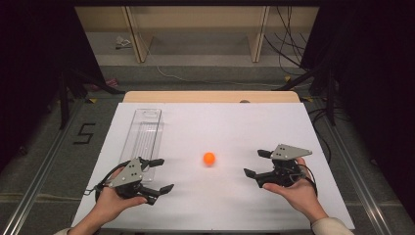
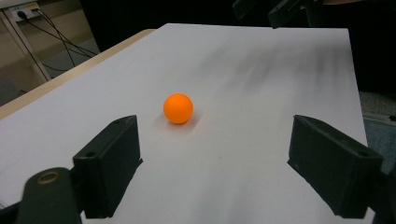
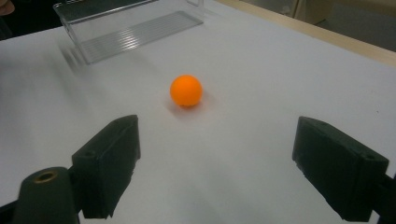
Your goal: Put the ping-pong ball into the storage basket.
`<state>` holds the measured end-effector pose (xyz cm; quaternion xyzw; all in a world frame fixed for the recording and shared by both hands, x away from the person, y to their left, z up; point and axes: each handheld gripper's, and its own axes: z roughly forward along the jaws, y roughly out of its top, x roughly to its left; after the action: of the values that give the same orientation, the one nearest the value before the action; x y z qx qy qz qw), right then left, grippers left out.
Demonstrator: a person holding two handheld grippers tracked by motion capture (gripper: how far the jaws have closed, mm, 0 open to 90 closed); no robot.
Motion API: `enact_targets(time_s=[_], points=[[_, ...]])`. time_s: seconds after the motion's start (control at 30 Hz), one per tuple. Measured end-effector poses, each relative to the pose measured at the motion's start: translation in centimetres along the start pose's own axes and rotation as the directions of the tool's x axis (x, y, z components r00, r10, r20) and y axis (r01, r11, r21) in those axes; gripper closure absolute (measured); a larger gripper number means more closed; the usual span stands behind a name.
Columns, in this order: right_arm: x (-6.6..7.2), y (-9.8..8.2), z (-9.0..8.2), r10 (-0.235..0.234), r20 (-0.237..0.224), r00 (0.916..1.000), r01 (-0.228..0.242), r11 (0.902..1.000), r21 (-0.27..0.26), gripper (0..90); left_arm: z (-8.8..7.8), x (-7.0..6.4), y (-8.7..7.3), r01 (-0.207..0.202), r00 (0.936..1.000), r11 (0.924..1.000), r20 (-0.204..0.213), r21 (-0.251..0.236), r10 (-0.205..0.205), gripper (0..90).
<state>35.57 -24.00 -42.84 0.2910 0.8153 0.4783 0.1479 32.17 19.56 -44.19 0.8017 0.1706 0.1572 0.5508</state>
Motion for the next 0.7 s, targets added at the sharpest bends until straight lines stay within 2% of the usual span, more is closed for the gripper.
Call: enact_targets(time_s=[0.7], points=[[0.2, 0.7, 1.2, -0.008, -0.016, 0.9998, 0.008, 1.0, 0.001, 16.1, 0.0, 0.0, 0.0, -0.002, 1.0, 1.0, 0.0, 0.0, 0.002, 16.4]])
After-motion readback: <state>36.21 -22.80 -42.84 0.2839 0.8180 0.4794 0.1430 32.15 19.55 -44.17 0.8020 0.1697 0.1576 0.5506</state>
